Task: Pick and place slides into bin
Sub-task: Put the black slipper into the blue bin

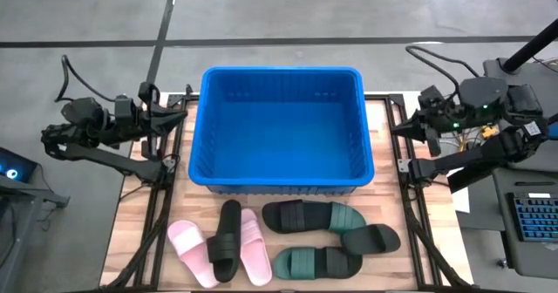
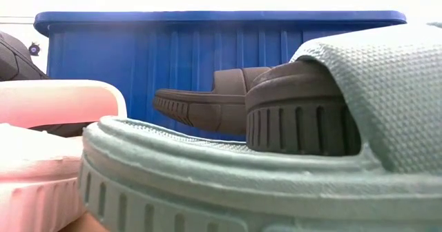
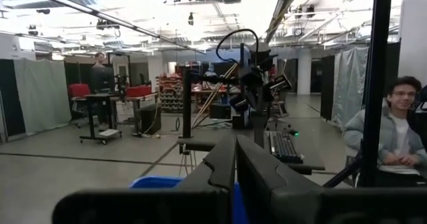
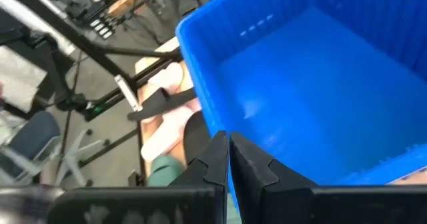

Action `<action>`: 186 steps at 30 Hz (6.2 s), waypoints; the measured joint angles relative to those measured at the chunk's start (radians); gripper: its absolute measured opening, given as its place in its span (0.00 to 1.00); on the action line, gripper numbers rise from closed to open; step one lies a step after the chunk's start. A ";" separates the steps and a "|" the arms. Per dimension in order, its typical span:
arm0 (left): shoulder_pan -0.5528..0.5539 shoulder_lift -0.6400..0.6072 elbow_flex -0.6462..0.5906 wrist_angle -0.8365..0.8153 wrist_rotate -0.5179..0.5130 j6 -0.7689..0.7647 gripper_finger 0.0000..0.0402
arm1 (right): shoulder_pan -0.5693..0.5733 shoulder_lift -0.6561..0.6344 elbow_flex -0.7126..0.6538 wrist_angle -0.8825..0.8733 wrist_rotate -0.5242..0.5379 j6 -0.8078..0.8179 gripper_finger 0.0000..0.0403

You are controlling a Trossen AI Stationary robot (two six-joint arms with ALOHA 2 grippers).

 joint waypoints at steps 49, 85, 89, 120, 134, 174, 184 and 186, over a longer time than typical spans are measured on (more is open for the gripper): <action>0.000 0.096 0.122 -0.367 0.397 -0.129 0.23 | 0.359 0.279 -0.295 0.565 0.127 0.406 0.02; -0.355 0.695 0.496 -0.661 0.489 -0.395 0.04 | 0.826 0.456 -0.197 0.565 0.679 0.295 0.02; -0.445 0.780 0.586 -0.777 0.426 -0.507 0.01 | 0.854 0.480 -0.197 0.565 0.694 0.322 0.02; -0.671 0.879 0.387 -0.880 0.174 -0.918 0.00 | 0.837 0.670 -0.202 0.613 0.746 0.412 0.02; -0.671 0.698 0.149 -0.686 0.184 -0.936 0.33 | 0.834 0.695 -0.202 0.621 0.746 0.435 0.02; -0.597 0.630 -0.214 -0.379 0.234 -0.917 0.54 | 0.834 0.695 -0.202 0.653 0.738 0.424 0.02; -0.594 0.631 -0.266 -0.185 0.313 -0.918 0.54 | 0.834 0.695 -0.202 0.660 0.738 0.424 0.02; -0.594 0.635 -0.268 -0.169 0.324 -0.918 0.54 | 0.834 0.695 -0.202 0.660 0.737 0.424 0.02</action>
